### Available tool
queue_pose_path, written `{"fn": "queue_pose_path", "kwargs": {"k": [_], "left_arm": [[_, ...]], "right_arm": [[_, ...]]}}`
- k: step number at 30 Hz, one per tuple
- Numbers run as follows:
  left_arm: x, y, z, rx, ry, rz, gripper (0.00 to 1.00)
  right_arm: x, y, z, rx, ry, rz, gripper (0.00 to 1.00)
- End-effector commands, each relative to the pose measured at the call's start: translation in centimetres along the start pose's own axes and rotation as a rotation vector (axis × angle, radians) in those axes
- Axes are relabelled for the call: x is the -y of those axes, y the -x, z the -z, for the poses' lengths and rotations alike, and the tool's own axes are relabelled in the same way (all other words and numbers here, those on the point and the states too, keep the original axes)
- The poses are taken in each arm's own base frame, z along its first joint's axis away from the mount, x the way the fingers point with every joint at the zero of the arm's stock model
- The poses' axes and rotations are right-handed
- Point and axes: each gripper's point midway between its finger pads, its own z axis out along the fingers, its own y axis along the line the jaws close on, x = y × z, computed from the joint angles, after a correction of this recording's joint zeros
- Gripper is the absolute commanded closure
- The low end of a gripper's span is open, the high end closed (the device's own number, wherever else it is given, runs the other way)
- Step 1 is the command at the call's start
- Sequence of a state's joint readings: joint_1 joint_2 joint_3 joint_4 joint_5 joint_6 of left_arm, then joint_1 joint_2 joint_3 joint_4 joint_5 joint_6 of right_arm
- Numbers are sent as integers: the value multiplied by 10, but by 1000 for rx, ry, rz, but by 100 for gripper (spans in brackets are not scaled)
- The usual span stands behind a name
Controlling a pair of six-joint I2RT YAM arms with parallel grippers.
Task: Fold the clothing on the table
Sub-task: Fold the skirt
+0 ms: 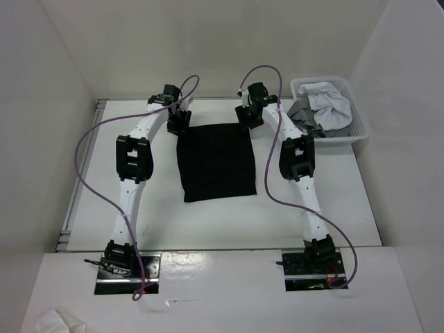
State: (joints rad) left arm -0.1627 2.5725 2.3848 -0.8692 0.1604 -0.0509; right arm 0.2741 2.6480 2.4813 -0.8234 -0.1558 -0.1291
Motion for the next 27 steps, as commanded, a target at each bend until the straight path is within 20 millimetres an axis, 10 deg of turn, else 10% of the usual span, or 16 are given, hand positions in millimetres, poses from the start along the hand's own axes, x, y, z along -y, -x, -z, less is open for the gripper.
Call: {"fn": "queue_pose_path", "kwargs": {"k": [1, 13, 18, 27], "left_arm": [[3, -8, -11, -32, -35, -10, 53], [13, -10, -4, -42, -95, -54, 73], [15, -8, 3, -32, -104, -67, 90], [-5, 15, 48, 51, -71, -73, 100]], "right_arm": [[1, 0, -6, -2, 16, 0, 44], [-17, 4, -17, 12, 74, 17, 72], [-19, 2, -17, 2, 85, 15, 100], [-17, 34, 26, 77, 73, 42, 100]]}}
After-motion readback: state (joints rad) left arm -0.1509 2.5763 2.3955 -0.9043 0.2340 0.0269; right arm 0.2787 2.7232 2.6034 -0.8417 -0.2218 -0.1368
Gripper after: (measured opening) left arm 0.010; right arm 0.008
